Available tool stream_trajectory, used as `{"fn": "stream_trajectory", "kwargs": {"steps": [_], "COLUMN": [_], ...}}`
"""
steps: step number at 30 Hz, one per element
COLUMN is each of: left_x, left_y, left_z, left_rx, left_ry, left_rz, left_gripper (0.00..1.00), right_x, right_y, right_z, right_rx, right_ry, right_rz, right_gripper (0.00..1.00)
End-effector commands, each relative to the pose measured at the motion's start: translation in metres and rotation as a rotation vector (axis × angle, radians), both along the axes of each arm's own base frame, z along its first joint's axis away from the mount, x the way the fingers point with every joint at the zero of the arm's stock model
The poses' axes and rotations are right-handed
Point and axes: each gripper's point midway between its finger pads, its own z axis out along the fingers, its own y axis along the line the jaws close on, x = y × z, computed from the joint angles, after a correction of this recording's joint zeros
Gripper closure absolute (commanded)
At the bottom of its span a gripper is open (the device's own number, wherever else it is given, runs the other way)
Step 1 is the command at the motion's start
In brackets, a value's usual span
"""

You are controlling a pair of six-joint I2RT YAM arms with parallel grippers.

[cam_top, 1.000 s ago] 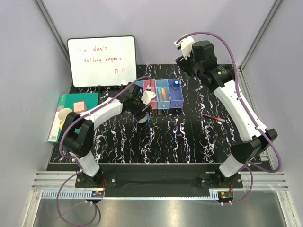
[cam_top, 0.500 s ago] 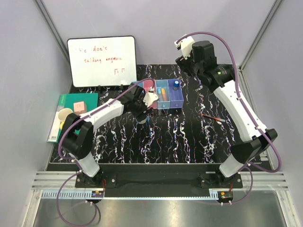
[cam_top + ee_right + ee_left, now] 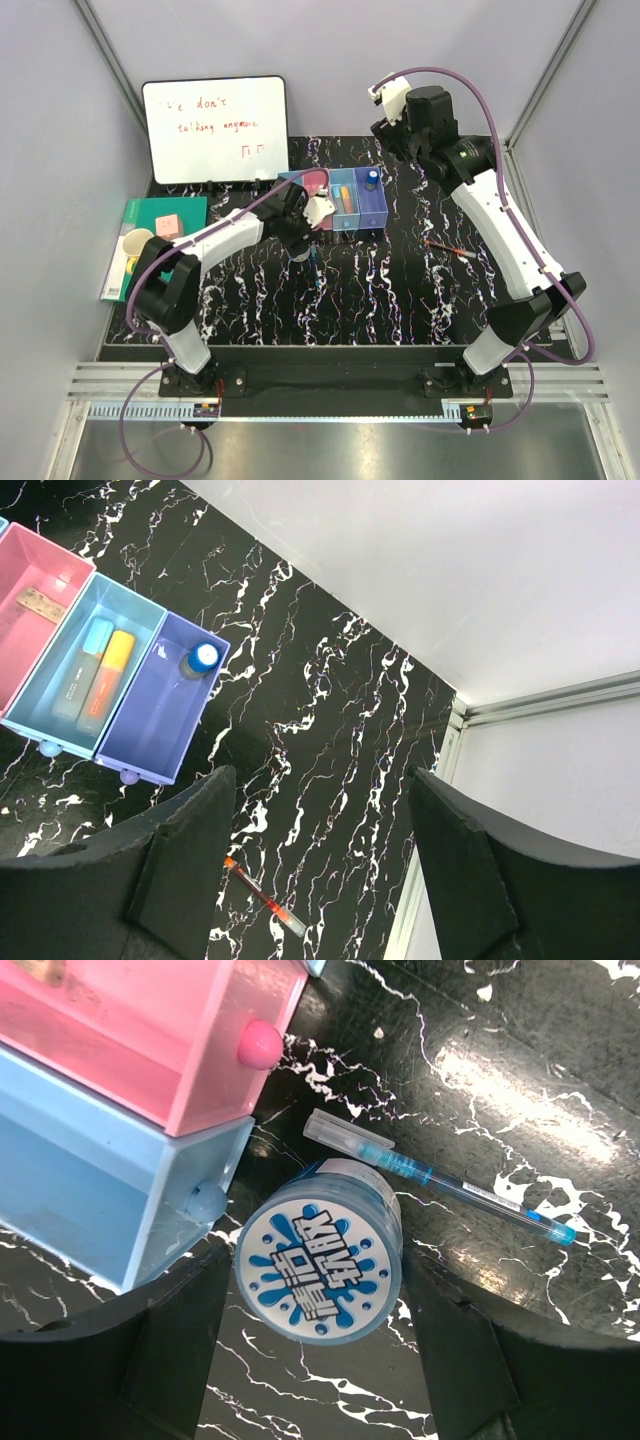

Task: Sort the stationery into containers
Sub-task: Pick up the stationery from the center of the board.

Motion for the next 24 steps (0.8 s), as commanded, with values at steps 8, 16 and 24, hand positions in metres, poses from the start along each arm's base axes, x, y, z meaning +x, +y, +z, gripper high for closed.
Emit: {"fn": "stream_trajectory", "kwargs": {"steps": [8,16,24], "left_x": [0.007,0.004,0.000], "left_y": [-0.004,-0.008,-0.013], "left_z": [-0.012,-0.007,0.022], "left_rx": [-0.009,-0.040,-0.085], "left_ry": [0.016,0.036,0.039], "left_rz": [-0.018,-0.035,-0.044], "left_gripper": [0.30,0.87,1.00], "right_x": [-0.005,-0.003,-0.005], "right_y": [0.000,0.001,-0.001], "right_z": [0.016,0.015,0.018], "right_rx": [0.027,0.033,0.035], "right_ry": [-0.031,-0.030,-0.036], "right_rz": [0.008,0.006,0.004], "right_gripper": [0.24,0.25,0.25]}}
